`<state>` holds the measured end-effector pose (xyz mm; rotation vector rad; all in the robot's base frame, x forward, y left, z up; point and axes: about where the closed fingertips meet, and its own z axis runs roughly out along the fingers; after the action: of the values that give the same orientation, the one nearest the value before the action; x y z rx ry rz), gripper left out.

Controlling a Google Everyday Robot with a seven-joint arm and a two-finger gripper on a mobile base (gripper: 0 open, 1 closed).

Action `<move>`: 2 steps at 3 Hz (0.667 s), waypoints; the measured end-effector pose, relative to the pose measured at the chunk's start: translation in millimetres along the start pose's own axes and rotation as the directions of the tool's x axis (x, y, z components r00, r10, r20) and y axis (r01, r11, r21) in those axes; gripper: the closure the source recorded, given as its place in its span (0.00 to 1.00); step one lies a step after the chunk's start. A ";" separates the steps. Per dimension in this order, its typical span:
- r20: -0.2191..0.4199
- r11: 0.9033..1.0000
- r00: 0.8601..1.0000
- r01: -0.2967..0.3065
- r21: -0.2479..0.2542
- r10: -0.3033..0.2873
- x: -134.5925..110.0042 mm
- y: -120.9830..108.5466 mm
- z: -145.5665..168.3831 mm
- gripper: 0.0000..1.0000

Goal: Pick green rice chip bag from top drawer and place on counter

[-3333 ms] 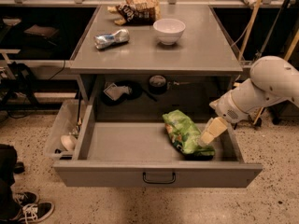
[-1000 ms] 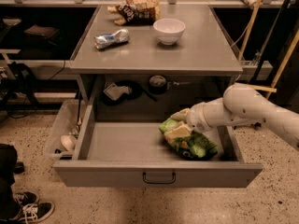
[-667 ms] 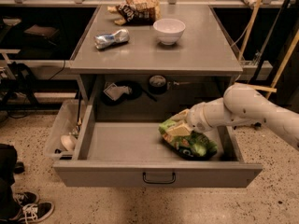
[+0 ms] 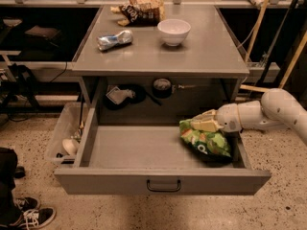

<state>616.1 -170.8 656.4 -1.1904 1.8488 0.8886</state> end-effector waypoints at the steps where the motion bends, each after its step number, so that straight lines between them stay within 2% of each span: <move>1: 0.000 1.000 1.000 0.000 0.000 0.000 0.0 0.0 0.0 1.00; 2: -0.030 0.999 0.999 0.031 0.030 -0.030 -2.4 5.9 3.0 1.00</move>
Offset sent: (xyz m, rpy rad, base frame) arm -0.1194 0.1171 0.1785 -1.2811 -0.8724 -0.2218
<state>611.9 -165.4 658.0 -1.2161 1.8559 0.8275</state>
